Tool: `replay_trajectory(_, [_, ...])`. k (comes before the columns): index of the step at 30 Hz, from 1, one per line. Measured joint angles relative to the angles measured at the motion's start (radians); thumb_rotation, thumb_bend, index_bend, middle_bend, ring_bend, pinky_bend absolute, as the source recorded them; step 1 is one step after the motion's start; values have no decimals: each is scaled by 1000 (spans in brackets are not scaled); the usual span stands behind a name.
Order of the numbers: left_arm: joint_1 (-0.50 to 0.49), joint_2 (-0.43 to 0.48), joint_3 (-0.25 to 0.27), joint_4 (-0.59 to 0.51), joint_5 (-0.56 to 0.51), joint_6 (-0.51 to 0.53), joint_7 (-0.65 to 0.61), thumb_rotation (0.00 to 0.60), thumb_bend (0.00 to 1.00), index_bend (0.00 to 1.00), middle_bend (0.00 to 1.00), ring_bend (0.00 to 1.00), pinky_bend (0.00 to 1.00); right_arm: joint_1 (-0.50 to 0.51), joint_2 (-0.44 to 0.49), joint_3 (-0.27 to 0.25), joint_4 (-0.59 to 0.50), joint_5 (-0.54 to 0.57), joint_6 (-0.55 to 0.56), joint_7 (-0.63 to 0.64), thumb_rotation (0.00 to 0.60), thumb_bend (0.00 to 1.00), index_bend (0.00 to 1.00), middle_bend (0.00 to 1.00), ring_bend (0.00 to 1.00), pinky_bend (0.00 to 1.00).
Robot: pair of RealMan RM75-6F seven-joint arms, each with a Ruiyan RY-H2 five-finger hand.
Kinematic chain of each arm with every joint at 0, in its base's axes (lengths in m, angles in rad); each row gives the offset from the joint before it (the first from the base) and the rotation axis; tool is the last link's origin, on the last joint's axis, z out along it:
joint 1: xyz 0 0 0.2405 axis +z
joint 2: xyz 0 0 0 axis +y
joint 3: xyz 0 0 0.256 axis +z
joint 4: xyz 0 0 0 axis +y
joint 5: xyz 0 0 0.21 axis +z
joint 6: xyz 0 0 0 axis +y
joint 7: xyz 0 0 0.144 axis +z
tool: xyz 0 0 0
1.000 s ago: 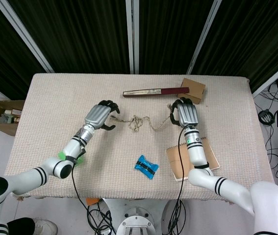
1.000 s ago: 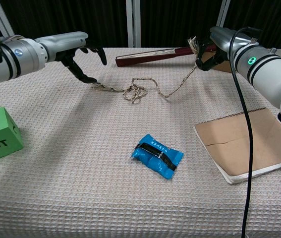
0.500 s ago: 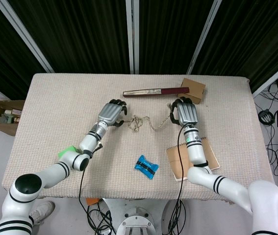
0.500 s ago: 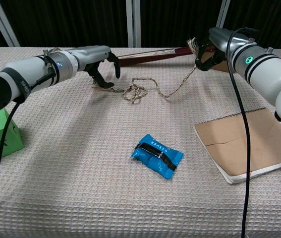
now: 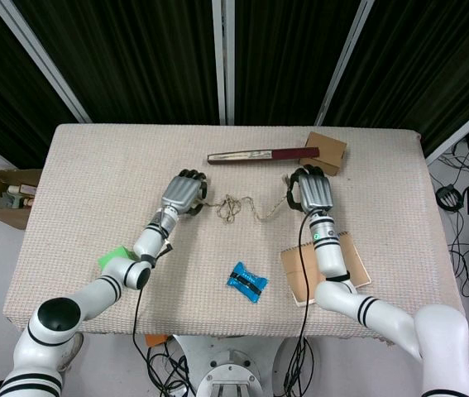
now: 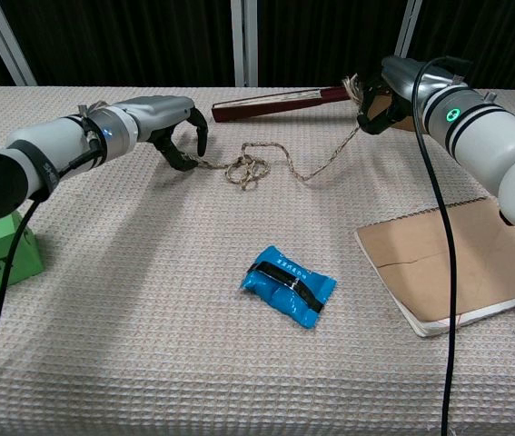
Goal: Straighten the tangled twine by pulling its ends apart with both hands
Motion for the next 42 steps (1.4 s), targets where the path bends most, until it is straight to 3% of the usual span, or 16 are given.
replay_trajectory(13, [1, -15, -8, 36, -6, -8, -9, 600, 352, 547, 172, 99, 122, -2, -4, -3, 9, -1, 2, -3, 600, 535, 673, 345, 147, 181])
replay_trajectory(30, [10, -23, -13, 75, -8, -11, -23, 600, 460, 619, 208, 99, 121, -26, 22, -9, -23, -5, 15, 2, 600, 535, 673, 345, 147, 180])
replay_trajectory(37, [77, 45, 9, -17, 35, 94, -64, 600, 460, 620, 213, 99, 121, -72, 99, -18, -118, -32, 46, 30, 600, 535, 675, 346, 148, 180])
replay_trajectory(42, [166, 162, 42, -143, 65, 187, -72, 600, 460, 621, 217, 99, 121, -146, 199, -34, -213, -53, 102, 49, 600, 535, 678, 347, 147, 181])
